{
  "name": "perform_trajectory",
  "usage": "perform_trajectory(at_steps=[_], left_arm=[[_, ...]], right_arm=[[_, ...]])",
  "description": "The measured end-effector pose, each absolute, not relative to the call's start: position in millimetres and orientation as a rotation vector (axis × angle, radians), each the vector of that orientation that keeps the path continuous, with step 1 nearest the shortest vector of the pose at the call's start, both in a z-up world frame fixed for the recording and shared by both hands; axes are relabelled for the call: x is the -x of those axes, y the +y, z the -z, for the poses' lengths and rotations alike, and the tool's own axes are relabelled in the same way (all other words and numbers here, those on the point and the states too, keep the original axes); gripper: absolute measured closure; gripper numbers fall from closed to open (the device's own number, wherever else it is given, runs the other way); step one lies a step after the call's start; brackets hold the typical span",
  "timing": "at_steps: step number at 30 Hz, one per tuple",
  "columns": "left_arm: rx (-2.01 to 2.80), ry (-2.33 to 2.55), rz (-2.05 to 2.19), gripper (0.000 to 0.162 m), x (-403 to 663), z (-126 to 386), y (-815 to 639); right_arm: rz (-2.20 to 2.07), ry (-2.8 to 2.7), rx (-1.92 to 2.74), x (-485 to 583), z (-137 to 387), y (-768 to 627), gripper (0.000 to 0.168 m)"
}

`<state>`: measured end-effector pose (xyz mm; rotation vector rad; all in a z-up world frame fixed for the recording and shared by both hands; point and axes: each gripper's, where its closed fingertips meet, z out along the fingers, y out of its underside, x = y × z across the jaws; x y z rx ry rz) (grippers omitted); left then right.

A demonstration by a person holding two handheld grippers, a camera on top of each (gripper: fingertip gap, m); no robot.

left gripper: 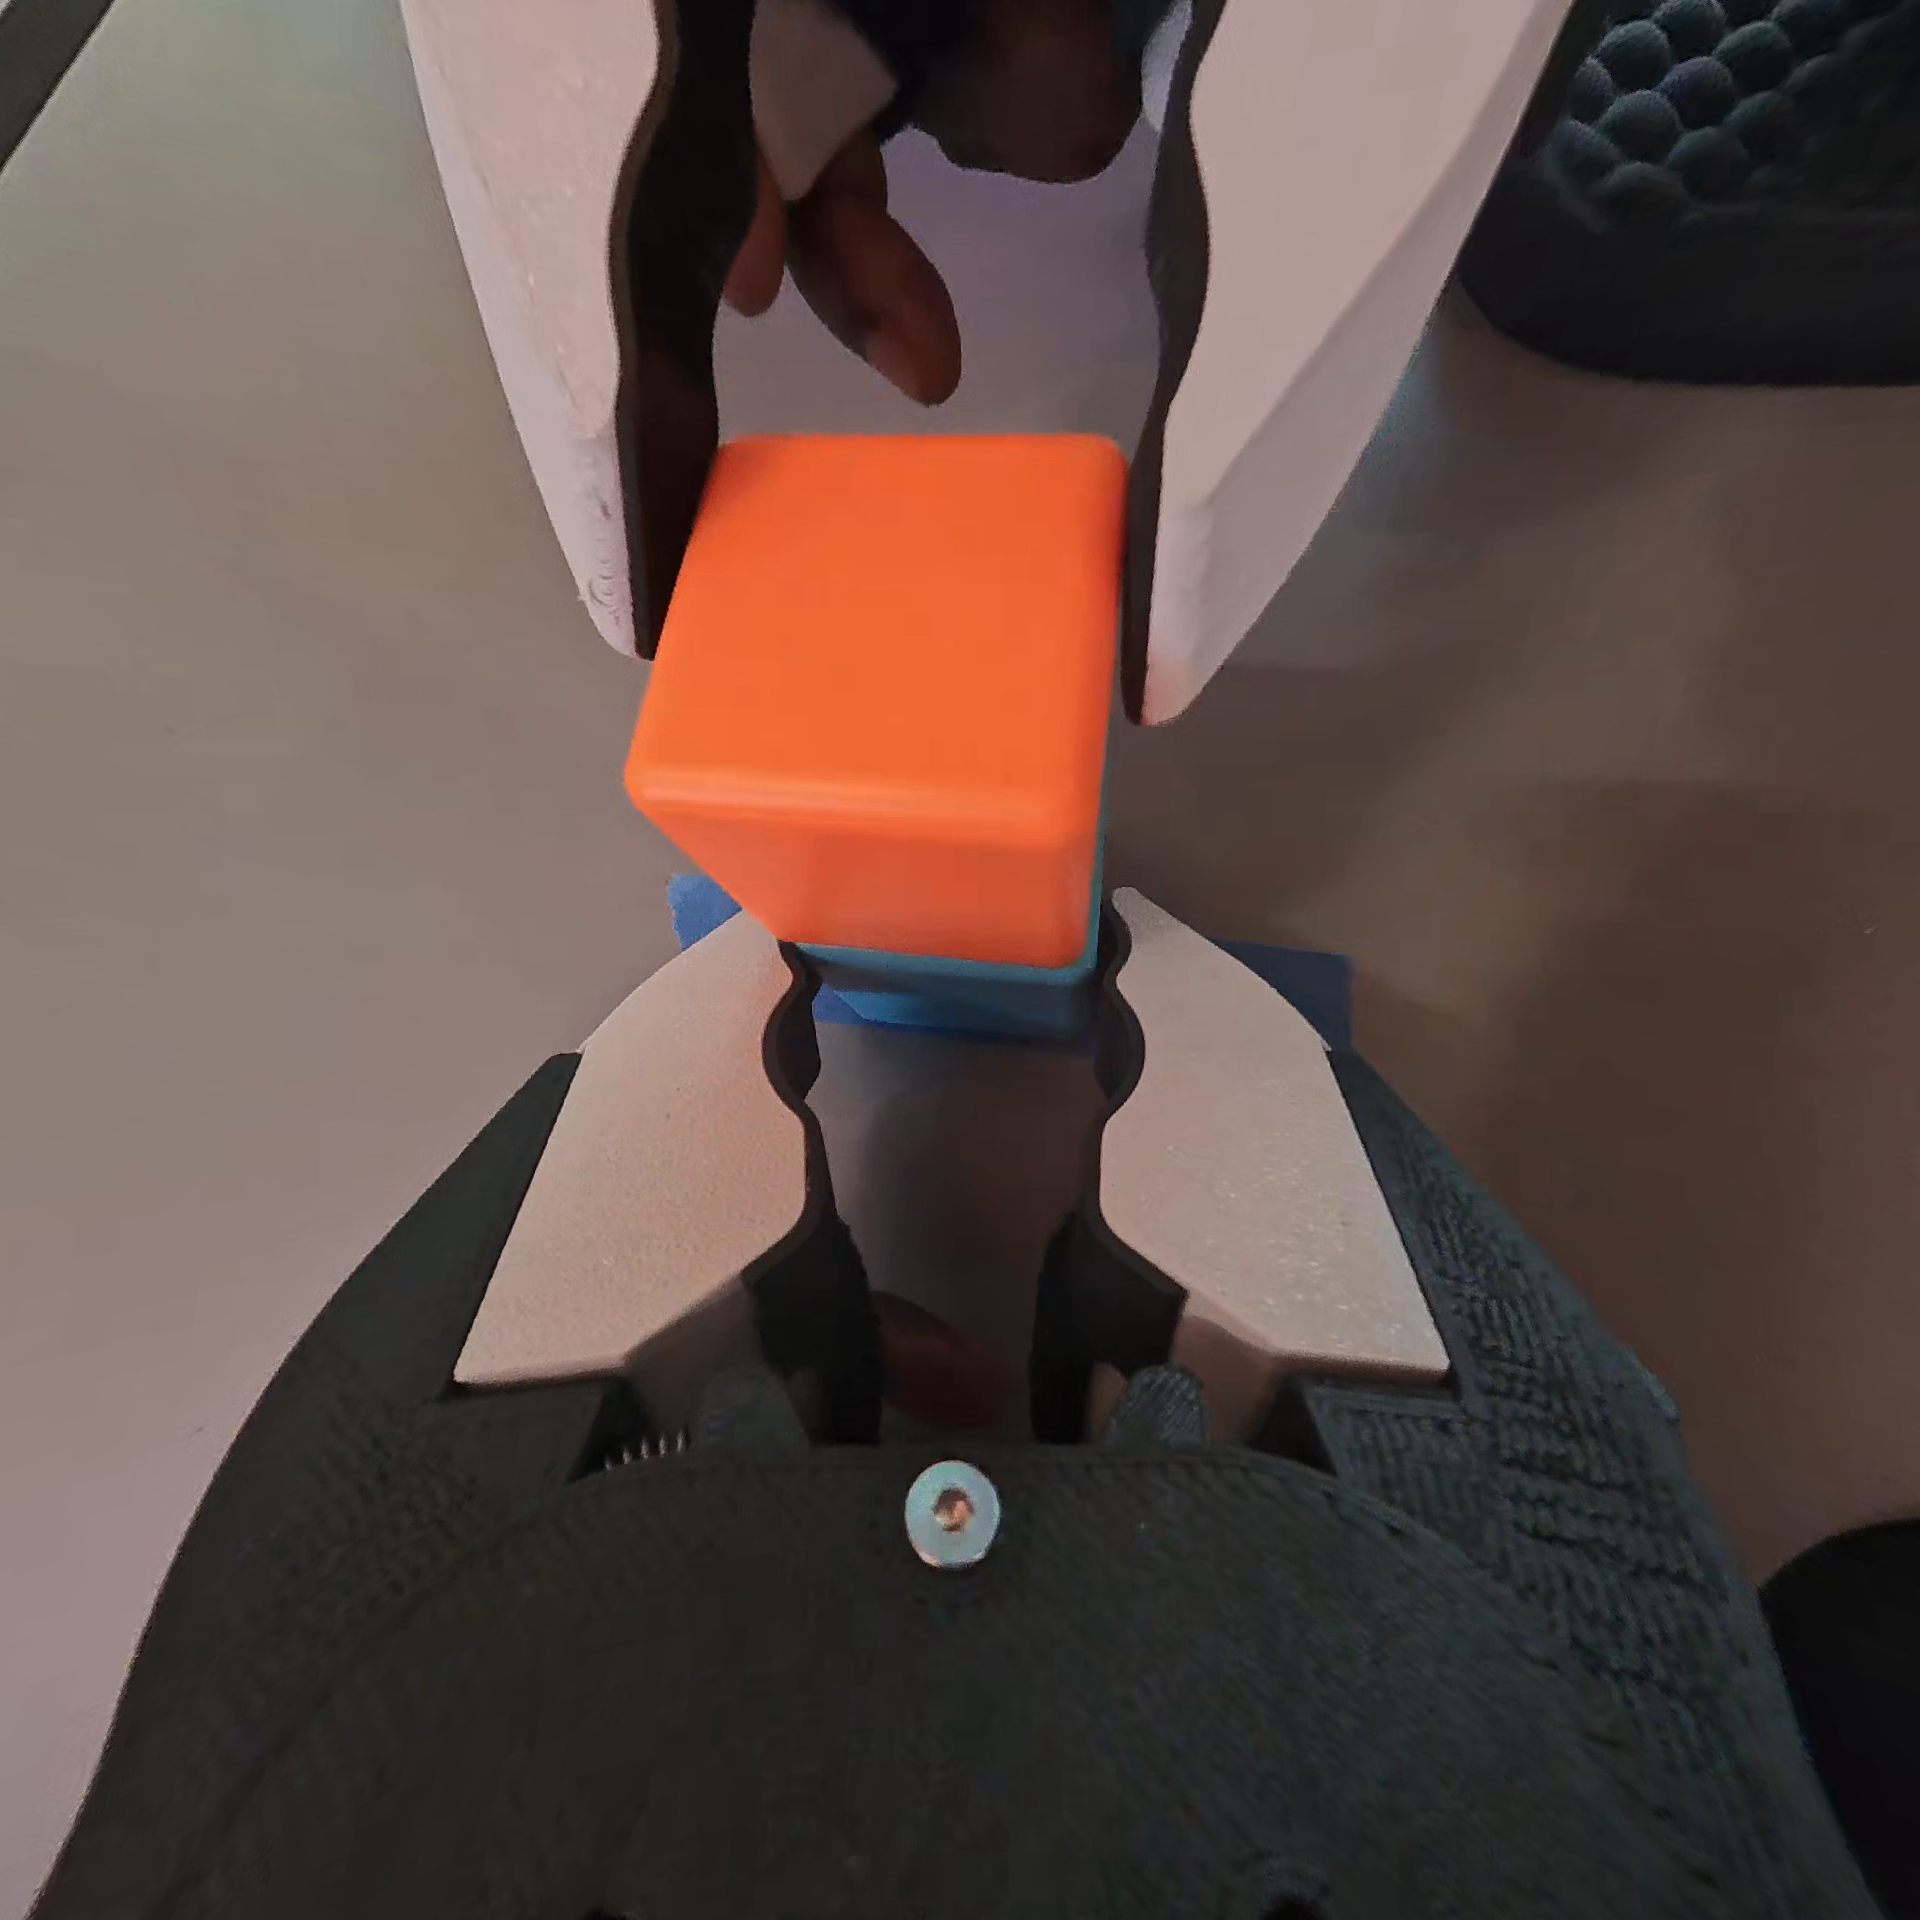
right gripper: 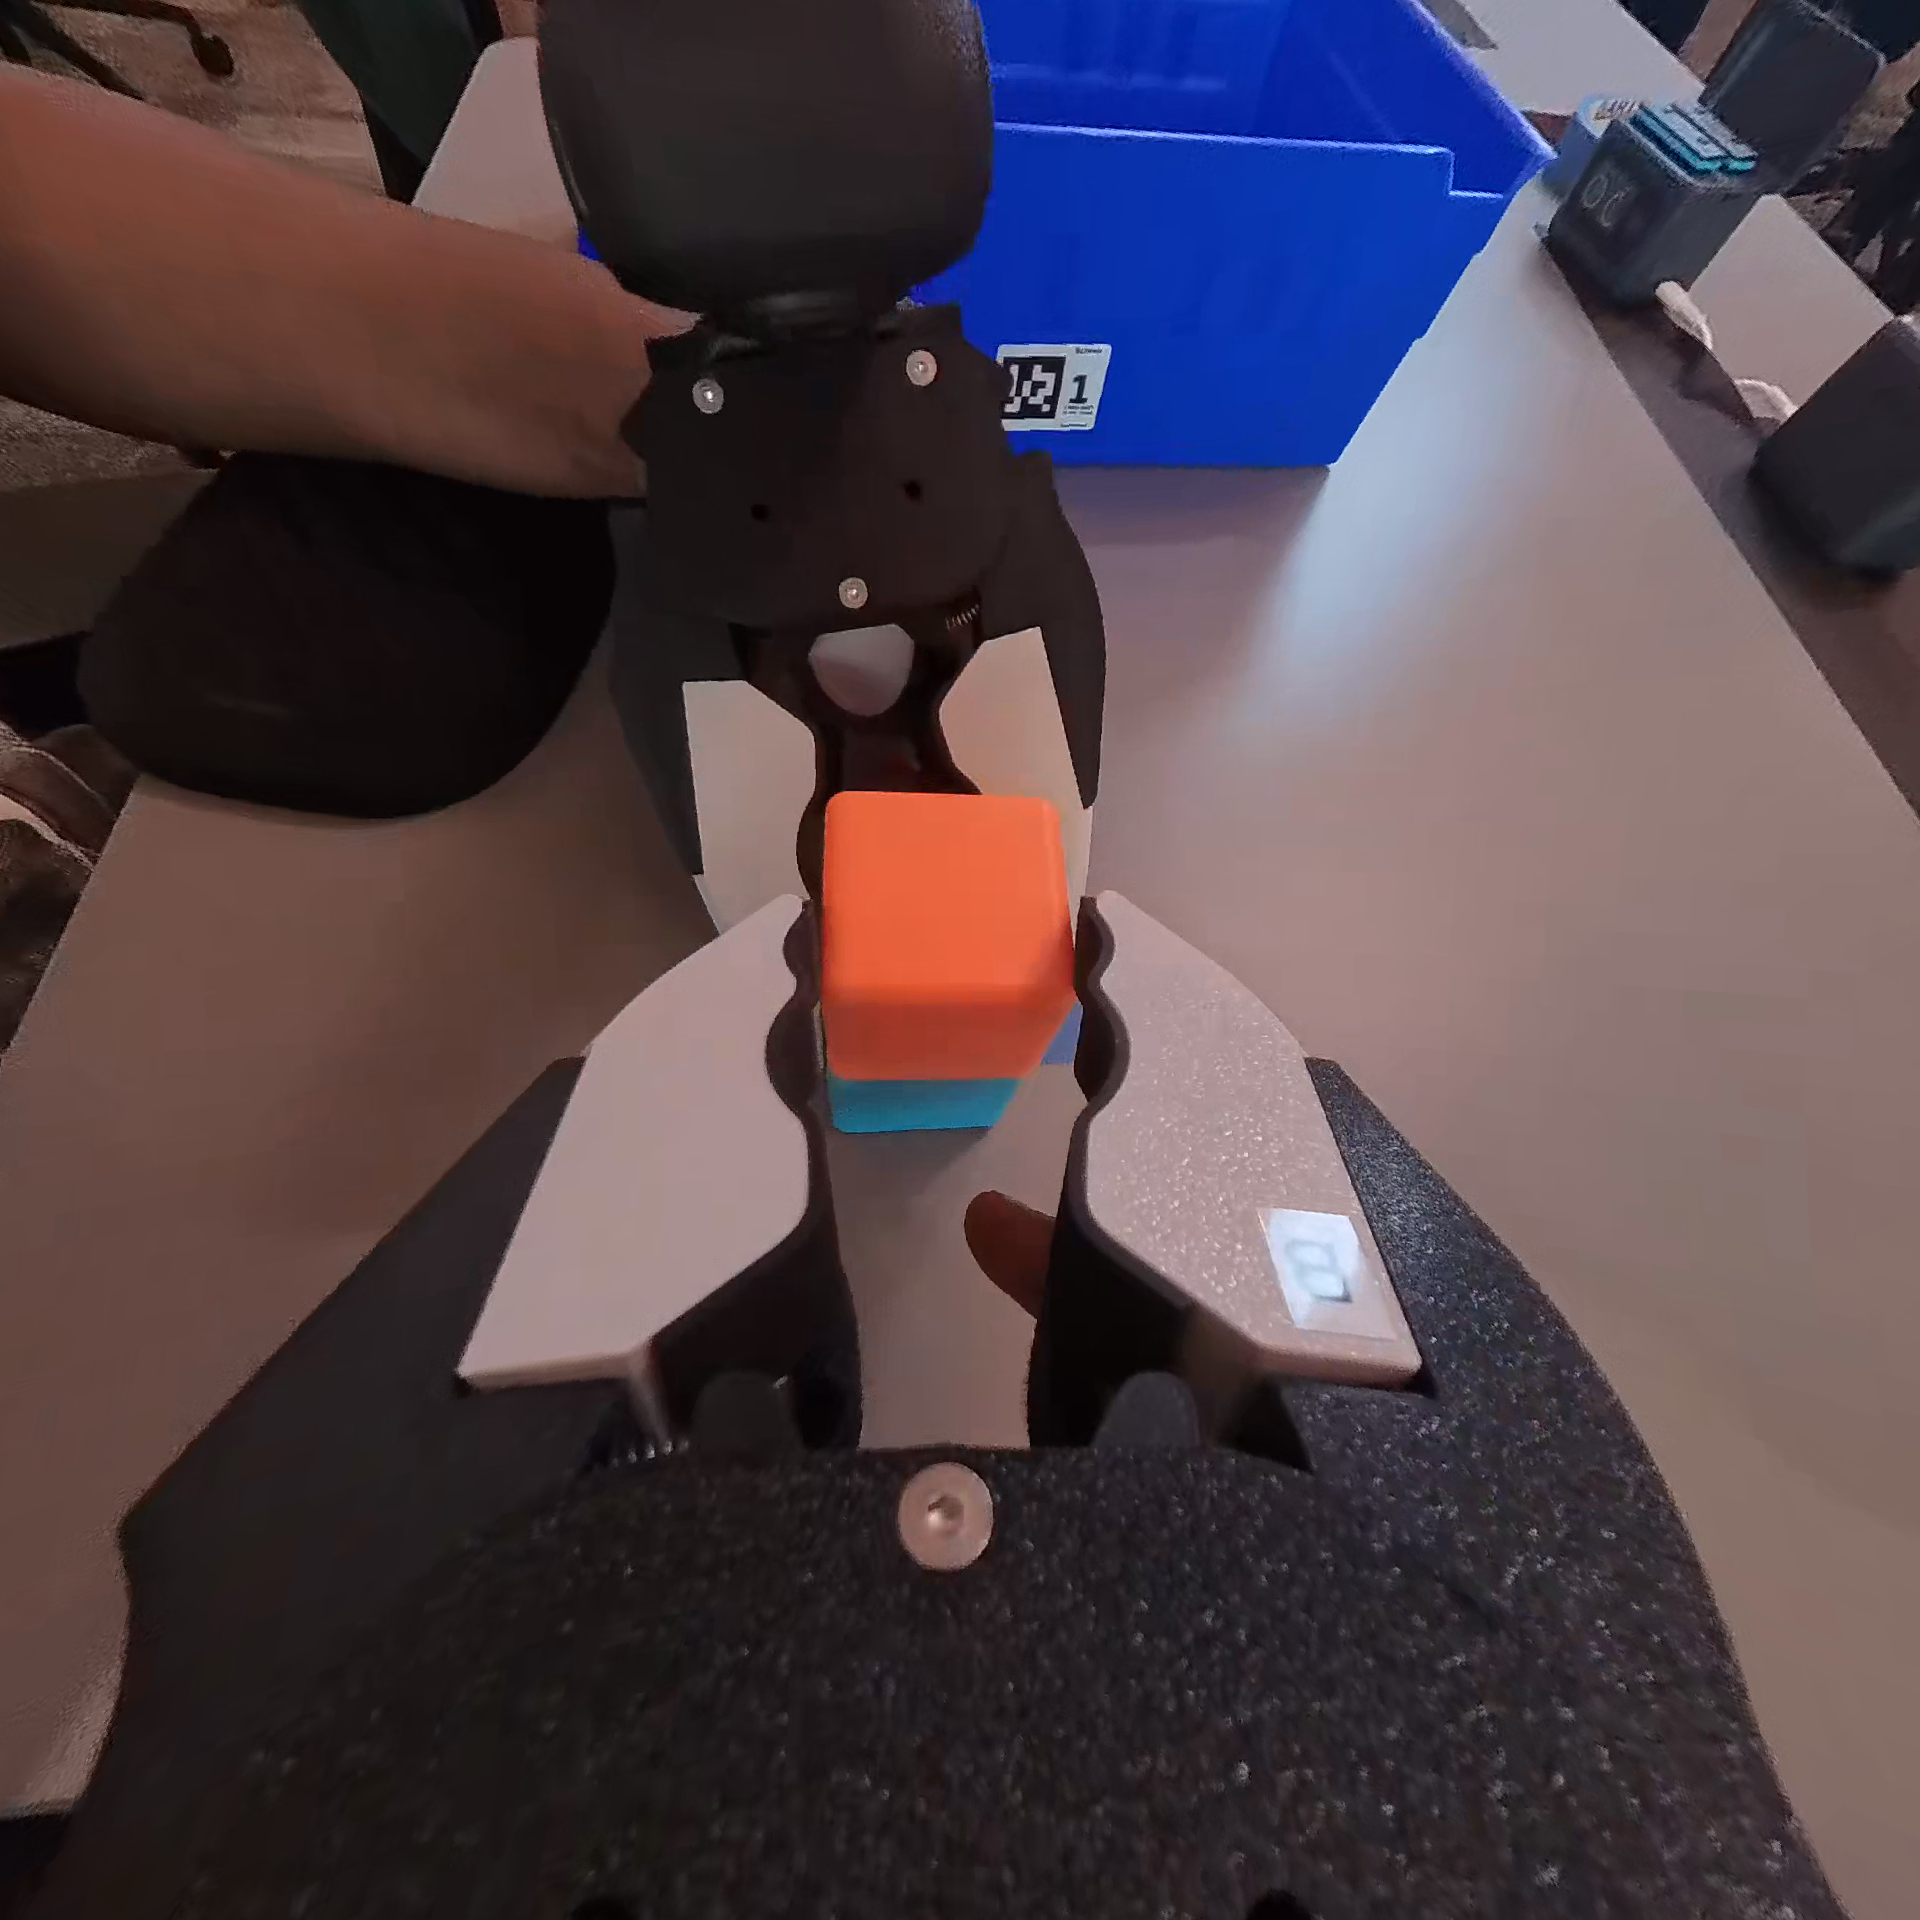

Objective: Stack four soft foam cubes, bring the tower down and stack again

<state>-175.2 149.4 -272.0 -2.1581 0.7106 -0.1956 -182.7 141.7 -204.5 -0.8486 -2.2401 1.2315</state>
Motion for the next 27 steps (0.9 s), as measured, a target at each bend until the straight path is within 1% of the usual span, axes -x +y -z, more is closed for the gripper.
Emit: perform_trajectory(at_steps=[14,15,16,17,18,19,20,23,25,27], left_arm=[[2.160,0.713,0.186,0.111,175,273,149],[2.160,0.713,0.186,0.111,175,273,149],[2.160,0.713,0.186,0.111,175,273,149],[2.160,0.713,0.186,0.111,175,273,149],[2.160,0.713,0.186,0.111,175,273,149],[2.160,0.713,0.187,0.111,175,273,148],[2.160,0.713,0.188,0.111,175,273,148],[2.160,0.713,0.188,0.111,175,273,148],[2.160,0.714,0.185,0.111,175,273,148],[2.161,0.707,0.180,0.111,176,272,148]], right_arm=[[-1.226,-2.235,0.800,181,204,142,0.121],[-1.238,-2.212,0.813,181,204,143,0.119],[-1.253,-2.194,0.828,180,205,144,0.103],[-1.259,-2.192,0.854,177,210,147,0.090],[-1.251,-2.197,0.888,175,218,150,0.082],[-1.250,-2.191,0.907,174,224,153,0.076],[-1.276,-2.167,0.899,174,226,153,0.077],[-1.433,-2.051,0.848,177,210,148,0.101],[-1.424,-2.072,0.845,179,212,148,0.112],[-1.378,-2.129,0.834,179,223,147,0.115]])
